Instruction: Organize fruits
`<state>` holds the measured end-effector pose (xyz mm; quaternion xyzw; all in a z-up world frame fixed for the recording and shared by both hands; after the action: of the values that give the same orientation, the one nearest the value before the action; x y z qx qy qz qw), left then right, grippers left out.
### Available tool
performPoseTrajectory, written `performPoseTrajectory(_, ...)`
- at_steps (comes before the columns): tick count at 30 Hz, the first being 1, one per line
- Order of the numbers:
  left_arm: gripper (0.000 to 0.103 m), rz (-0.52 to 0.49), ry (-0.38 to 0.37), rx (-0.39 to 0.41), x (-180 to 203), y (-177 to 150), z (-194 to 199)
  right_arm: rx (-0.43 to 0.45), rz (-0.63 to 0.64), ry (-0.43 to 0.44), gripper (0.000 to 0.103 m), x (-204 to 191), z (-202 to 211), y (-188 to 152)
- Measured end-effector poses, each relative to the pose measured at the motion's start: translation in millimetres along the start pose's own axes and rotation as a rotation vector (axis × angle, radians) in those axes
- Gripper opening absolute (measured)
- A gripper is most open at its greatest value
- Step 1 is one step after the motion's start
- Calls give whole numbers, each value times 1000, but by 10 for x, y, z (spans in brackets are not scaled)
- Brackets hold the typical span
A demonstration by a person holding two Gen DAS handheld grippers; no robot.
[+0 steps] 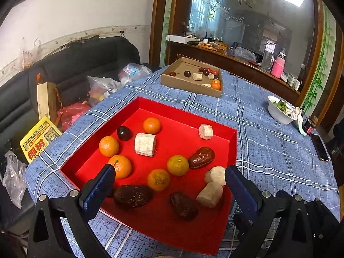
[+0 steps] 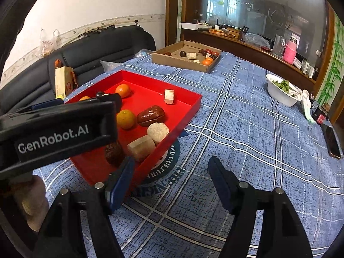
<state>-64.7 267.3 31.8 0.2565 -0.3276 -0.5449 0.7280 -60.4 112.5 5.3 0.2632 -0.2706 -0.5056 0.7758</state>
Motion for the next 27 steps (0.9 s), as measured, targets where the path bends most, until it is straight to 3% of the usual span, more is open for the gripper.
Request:
performPoseTrajectory(21,103,9,36,1,-81,-7,34,-2,-11,-104,71,139,19,-15)
performPoseTrajectory(27,103,6,41,-4,-67,-14,34,-7,-21,-99,71,174,6,-38)
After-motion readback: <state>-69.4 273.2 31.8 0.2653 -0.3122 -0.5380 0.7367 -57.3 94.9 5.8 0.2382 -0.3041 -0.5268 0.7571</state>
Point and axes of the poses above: each gripper's, at about its wrist camera, not at the fingertips, and z roughly against the way its jaws point, x to its right, y to its top, the point moved 6 cm from there along -z, roughly the way its jaws point, and after that the axes turned 7 degrees about -y, right-handed, at the moved point
